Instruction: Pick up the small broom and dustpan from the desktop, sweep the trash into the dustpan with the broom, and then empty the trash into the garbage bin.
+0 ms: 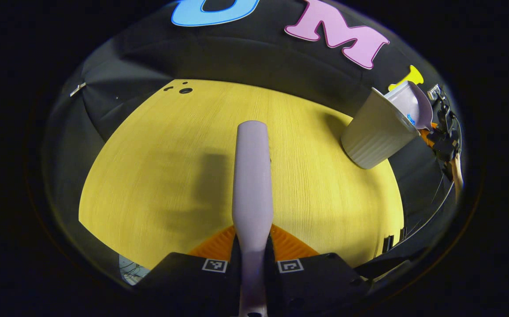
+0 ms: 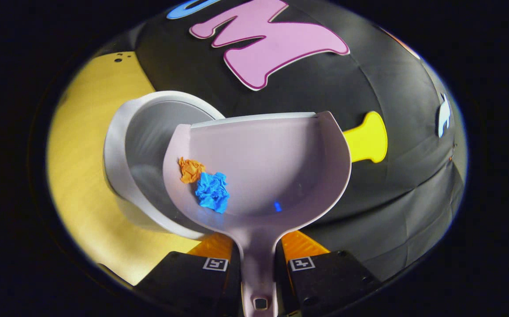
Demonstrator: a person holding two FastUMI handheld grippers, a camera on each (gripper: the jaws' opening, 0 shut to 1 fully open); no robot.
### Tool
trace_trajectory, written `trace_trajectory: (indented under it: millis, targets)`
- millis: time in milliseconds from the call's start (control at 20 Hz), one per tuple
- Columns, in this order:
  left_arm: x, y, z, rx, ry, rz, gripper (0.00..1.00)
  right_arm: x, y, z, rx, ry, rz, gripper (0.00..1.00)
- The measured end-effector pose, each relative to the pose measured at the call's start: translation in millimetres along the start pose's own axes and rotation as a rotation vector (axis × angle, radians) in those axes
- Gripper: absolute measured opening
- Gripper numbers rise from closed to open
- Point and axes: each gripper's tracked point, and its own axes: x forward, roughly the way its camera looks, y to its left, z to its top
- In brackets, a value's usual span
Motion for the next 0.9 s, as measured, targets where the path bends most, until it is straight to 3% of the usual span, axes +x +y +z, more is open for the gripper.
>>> trace_trajectory:
  millis: [100,350,650,900]
  targets:
    - [-2,4,-3,-0.009,-0.003,0.004,0.3,0,-2,-1,-0.049,-0.007,-0.019,0.36]
    - [-5,15,-5,0.0,-0.009,0.02,0.27,1,-4,-2,-0.149,-0.015,-0.059,0.36]
    - [-1,18,-8,0.0,0.004,0.007,0.27,-11,-25,2,-0.372,-0.082,-0.166,0.36]
    - [0,19,-6,0.01,0.005,0.001,0.27,-21,-24,-4,-0.517,-0.109,-0.2,0.35]
